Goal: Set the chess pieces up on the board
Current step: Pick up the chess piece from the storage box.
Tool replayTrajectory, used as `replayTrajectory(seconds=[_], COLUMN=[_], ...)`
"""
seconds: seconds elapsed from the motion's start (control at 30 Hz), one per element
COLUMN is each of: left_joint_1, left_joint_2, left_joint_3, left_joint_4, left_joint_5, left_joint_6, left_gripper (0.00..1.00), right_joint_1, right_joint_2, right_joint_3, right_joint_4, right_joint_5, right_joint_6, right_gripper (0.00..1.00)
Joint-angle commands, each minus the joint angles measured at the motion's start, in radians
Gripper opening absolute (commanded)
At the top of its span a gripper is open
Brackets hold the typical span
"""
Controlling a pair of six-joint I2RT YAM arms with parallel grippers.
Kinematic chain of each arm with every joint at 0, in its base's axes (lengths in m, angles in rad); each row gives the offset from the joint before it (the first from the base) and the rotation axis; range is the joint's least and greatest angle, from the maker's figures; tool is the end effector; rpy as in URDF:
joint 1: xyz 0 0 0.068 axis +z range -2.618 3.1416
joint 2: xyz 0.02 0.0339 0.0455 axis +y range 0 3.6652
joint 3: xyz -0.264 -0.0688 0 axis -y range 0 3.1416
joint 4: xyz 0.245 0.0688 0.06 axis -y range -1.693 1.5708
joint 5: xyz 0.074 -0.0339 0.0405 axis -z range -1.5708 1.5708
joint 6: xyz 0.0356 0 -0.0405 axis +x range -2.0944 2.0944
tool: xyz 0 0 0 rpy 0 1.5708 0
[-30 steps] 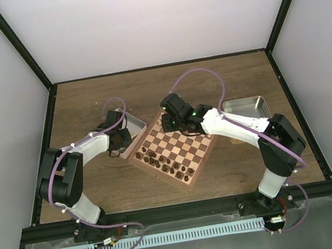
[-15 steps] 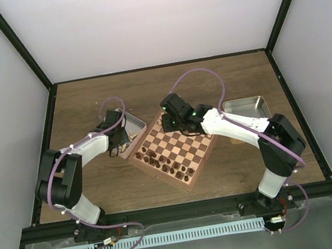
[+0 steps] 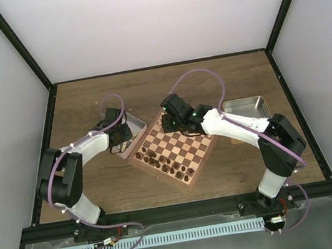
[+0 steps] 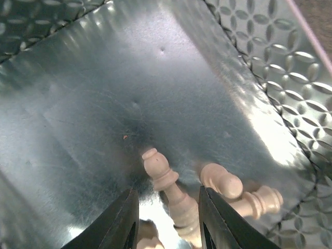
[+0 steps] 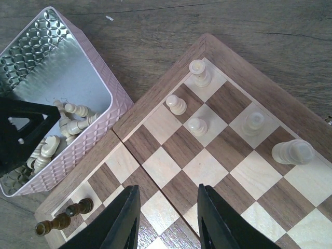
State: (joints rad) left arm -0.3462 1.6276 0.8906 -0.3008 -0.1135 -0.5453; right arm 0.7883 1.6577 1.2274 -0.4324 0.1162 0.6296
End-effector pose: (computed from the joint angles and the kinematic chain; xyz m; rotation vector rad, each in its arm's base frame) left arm 0.2951 -0.1022 0.1626 -0.2994 2.5908 -0.1733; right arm 0.2580 0.2536 0.2458 -0.1439 2.4843 0.4888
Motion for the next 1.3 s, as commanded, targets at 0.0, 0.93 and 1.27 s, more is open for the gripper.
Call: replayTrajectory(seconds=[0.0, 0.93, 1.27], left_joint_1=[0.008, -0.033, -0.077], left_joint_2=[0.069, -0.267, -0.328], left_joint_3=[0.036, -0.053, -0.051], left_joint_4=[0.023, 0.295, 0.377], left_joint_5=[0.001, 0.178, 0.326], left_joint_6=[-0.037, 0.155, 0.186], left_gripper=[0.34, 0.06, 0.07], right_joint_1=[-0.003, -0.131, -0.149], right_joint_2=[-0.033, -0.262, -0.302], right_joint_3=[-0.009, -0.118, -0.166], right_joint_4=[0.007, 0.221, 0.288], right_joint_5=[0.005, -0.334, -0.446], right_joint_6=[0.007, -0.022, 0.013], right_gripper=[0.33, 0.37, 0.41])
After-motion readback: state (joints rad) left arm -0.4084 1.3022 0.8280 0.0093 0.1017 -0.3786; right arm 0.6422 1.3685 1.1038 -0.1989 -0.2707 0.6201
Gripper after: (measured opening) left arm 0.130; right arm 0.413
